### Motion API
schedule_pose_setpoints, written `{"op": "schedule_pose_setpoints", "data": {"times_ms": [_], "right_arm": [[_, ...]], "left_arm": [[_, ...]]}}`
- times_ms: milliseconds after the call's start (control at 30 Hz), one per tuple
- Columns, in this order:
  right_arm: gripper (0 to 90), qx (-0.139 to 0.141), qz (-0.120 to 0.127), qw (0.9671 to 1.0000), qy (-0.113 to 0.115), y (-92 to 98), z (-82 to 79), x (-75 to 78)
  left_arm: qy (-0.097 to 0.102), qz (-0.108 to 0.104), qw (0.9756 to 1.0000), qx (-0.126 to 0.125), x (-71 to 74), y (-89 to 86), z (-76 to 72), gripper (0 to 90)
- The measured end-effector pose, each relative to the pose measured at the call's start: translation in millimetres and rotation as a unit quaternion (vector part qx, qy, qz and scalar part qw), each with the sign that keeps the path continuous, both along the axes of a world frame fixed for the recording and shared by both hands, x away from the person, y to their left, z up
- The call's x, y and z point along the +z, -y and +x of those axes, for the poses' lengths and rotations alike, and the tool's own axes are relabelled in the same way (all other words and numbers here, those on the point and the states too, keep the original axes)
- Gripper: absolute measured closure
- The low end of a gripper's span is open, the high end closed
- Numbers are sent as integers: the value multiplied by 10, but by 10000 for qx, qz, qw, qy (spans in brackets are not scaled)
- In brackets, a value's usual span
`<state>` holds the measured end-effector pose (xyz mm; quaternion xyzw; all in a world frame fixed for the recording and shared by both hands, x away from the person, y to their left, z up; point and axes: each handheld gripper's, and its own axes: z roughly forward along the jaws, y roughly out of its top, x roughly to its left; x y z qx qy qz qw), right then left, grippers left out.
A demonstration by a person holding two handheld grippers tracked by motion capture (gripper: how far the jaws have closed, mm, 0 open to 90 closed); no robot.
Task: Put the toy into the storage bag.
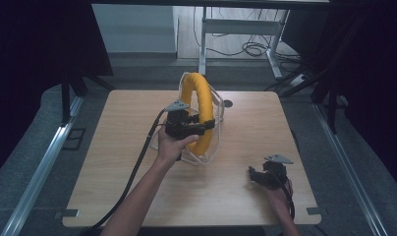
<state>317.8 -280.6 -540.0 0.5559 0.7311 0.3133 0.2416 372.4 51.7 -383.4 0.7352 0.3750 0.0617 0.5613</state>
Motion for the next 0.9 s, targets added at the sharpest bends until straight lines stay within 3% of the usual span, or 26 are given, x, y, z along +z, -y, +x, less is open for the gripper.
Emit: {"op": "schedule_pose_setpoints", "data": {"times_ms": [333,433,600,733,900], "right_arm": [[190,-6,-1,10000,2,1,-1,0],[190,-4,1,10000,2,1,-1,0],[191,-8,2,10000,4,1,-2,0],[191,-10,14,10000,-5,1,-3,2],[191,-22,9,10000,-2,1,-2,1]], "left_arm": [[20,20,10000,-17,-2,-1,14,430],[12,-97,10000,16,52,-61,-6,357],[142,-178,9997,-13,107,-184,-108,328],[234,21,9997,-25,116,-327,-185,326],[265,110,9994,-167,94,-500,-287,327]]}}
